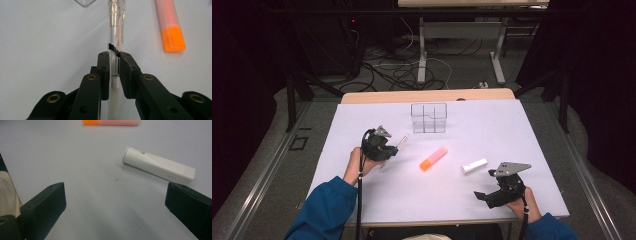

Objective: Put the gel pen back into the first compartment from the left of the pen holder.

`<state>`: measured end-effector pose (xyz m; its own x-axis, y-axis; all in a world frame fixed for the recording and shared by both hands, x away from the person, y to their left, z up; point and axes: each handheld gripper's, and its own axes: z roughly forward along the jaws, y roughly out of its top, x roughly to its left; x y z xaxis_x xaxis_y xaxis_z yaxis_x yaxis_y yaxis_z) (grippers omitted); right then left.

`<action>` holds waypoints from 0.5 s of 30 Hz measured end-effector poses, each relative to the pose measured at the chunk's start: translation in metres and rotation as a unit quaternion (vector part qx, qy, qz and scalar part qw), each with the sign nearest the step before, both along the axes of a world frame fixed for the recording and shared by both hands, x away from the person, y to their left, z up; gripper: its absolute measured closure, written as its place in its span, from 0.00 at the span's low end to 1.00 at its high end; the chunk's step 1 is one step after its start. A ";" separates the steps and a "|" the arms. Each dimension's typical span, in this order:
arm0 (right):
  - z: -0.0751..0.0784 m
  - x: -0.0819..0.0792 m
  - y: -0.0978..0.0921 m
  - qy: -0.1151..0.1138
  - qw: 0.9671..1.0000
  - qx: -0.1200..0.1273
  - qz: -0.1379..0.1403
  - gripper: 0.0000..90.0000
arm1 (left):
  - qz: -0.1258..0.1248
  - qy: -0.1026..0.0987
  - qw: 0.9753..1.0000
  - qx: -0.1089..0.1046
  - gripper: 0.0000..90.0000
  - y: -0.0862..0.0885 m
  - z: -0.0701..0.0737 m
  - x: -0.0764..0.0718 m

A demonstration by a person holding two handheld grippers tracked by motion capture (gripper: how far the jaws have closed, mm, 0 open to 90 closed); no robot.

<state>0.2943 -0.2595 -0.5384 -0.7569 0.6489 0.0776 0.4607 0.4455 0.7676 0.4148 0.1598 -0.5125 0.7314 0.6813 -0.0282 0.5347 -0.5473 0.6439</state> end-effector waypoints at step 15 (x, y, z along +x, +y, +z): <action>0.000 0.000 0.000 0.000 1.000 -0.001 0.000 0.03 | 0.026 -0.050 0.998 -0.021 0.88 -0.001 -0.001 0.001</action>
<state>0.2946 -0.2594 -0.5386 -0.7566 0.6495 0.0757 0.4603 0.4469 0.7671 0.4154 0.1587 -0.5134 0.6956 0.7183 0.0127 0.4942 -0.4912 0.7173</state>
